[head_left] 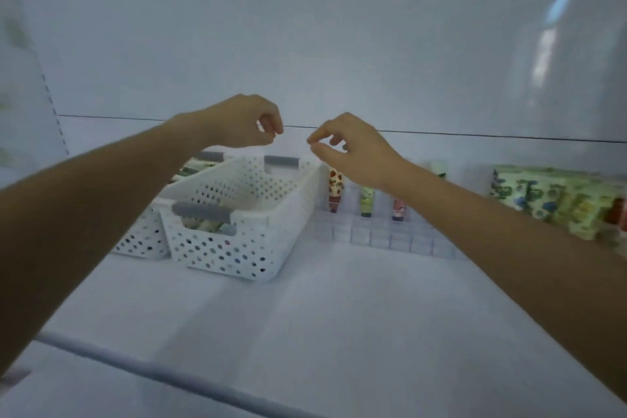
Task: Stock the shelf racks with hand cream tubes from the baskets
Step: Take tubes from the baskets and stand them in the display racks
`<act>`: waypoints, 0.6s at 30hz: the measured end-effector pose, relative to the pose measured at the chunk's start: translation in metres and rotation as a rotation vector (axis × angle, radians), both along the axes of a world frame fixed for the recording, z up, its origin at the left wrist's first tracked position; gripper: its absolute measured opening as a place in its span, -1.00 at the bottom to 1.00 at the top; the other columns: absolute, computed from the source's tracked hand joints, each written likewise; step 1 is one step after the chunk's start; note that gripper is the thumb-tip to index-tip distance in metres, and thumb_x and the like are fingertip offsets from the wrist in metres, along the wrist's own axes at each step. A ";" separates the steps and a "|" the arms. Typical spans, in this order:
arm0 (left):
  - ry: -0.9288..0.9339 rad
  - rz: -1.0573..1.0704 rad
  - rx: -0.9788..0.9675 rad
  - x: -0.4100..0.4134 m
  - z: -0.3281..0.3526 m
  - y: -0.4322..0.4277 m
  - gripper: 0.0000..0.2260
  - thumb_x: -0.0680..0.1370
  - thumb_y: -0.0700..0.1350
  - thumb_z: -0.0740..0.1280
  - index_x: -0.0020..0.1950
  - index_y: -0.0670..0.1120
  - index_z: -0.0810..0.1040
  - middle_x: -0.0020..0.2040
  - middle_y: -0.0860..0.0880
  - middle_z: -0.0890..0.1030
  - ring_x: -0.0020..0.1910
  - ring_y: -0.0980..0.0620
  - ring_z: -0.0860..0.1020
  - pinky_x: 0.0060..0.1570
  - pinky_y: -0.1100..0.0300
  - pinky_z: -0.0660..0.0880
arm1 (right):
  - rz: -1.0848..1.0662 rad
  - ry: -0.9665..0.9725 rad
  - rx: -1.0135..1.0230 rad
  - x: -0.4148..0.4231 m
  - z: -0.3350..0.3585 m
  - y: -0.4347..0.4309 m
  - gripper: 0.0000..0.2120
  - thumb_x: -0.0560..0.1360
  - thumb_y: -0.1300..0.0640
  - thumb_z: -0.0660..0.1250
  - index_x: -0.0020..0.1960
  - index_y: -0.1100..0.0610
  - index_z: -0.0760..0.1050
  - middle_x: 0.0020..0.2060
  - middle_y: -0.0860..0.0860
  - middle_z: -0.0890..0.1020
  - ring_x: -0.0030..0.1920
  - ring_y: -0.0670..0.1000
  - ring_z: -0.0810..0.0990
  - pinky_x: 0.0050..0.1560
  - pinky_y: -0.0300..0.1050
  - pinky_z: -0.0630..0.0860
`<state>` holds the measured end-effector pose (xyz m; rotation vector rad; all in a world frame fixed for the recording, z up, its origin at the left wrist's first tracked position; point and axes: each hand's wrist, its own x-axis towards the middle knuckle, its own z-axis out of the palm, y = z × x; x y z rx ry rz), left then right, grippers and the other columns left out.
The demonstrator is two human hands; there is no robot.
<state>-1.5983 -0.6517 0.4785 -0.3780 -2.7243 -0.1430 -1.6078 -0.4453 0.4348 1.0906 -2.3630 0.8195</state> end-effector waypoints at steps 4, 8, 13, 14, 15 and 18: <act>-0.156 -0.048 -0.041 -0.020 0.002 -0.049 -0.85 0.47 -0.15 0.38 -0.08 0.10 0.51 -0.16 0.18 0.58 -0.34 0.35 0.50 -0.33 0.51 0.33 | 0.082 -0.178 0.149 -0.023 0.012 -0.047 -0.91 0.50 0.05 0.33 -0.05 0.01 0.60 -0.16 -0.17 0.60 -0.12 -0.20 0.53 -0.13 -0.38 0.39; -0.321 -0.108 -0.112 -0.047 0.002 -0.076 -0.83 0.44 -0.09 0.43 -0.06 0.10 0.49 -0.12 0.21 0.61 -0.35 0.40 0.53 -0.34 0.51 0.36 | 0.113 -0.300 0.370 -0.044 0.019 -0.080 -0.94 0.46 0.01 0.38 -0.08 -0.07 0.60 -0.19 -0.28 0.61 -0.20 -0.36 0.54 -0.14 -0.48 0.40; -0.559 -0.205 -0.431 -0.071 -0.015 -0.079 -0.81 0.40 0.01 0.47 -0.08 0.11 0.50 -0.08 0.21 0.57 -0.07 0.24 0.53 -0.11 0.39 0.43 | 0.071 -0.416 0.762 -0.054 0.016 -0.112 -0.77 0.41 -0.11 0.40 0.03 -0.10 0.61 -0.21 -0.38 0.55 -0.12 -0.36 0.50 0.01 -0.38 0.36; -0.614 -0.213 -0.526 -0.074 -0.018 -0.078 -0.79 0.40 0.03 0.46 -0.02 0.10 0.53 -0.02 0.17 0.57 0.02 0.16 0.52 0.00 0.31 0.44 | 0.063 -0.449 0.853 -0.053 0.014 -0.118 -0.74 0.40 -0.15 0.39 0.05 -0.11 0.61 -0.21 -0.38 0.54 -0.09 -0.33 0.51 0.02 -0.34 0.36; -0.671 -0.216 -0.615 -0.075 -0.020 -0.076 -0.73 0.40 0.06 0.46 0.06 0.08 0.55 0.05 0.14 0.57 0.09 0.12 0.50 0.12 0.24 0.44 | 0.060 -0.481 0.944 -0.052 0.012 -0.125 -0.70 0.39 -0.18 0.38 0.08 -0.11 0.59 -0.21 -0.36 0.53 -0.06 -0.29 0.52 0.01 -0.32 0.37; -0.770 -0.194 -0.787 -0.084 -0.026 -0.071 -0.60 0.39 0.15 0.43 0.19 0.10 0.54 0.19 0.13 0.53 0.21 0.10 0.42 0.21 0.19 0.37 | 0.045 -0.523 1.123 -0.054 0.000 -0.141 -0.59 0.41 -0.18 0.37 0.18 0.00 0.55 -0.19 -0.26 0.53 -0.02 -0.14 0.55 -0.07 -0.30 0.42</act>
